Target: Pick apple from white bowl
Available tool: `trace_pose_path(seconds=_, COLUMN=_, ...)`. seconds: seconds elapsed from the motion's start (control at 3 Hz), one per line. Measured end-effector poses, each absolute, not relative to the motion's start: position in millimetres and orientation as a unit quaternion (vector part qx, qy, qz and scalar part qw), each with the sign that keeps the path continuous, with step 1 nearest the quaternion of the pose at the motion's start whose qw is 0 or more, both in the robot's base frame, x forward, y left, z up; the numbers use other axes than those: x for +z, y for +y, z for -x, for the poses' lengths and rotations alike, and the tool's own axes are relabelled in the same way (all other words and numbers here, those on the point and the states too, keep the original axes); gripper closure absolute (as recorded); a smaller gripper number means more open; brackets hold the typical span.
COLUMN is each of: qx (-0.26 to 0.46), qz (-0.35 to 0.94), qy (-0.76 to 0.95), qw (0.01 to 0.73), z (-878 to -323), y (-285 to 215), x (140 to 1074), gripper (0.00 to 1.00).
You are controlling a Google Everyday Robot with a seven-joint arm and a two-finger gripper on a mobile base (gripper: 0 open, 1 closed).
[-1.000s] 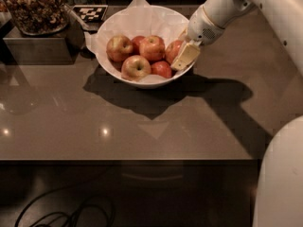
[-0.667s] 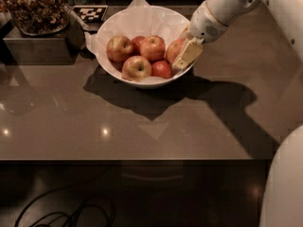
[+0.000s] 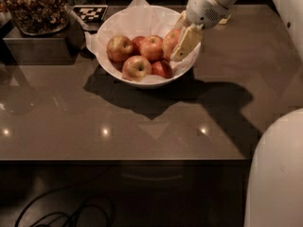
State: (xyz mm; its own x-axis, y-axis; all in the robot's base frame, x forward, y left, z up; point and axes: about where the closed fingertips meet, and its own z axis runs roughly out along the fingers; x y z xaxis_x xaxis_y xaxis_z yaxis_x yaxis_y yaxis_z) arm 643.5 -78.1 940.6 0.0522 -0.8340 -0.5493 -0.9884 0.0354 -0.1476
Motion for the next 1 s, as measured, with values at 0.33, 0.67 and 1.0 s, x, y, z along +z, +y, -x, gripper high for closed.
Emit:
trace_pose_path(seconds=0.33, qx=0.173, qz=0.691, qy=0.644, qw=0.279, z=-641.6, y=-71.1, x=957.2, gripper=1.00)
trace_pose_path(seconds=0.67, qx=0.210, qz=0.690, qy=0.612, qw=0.324, z=-639.5, y=-69.0, x=966.5, gripper=1.00)
trace_pose_path(seconds=1.0, qx=0.230, qz=0.679, qy=0.595, qw=0.363, z=-632.6, y=-79.6, x=973.5, gripper=1.00)
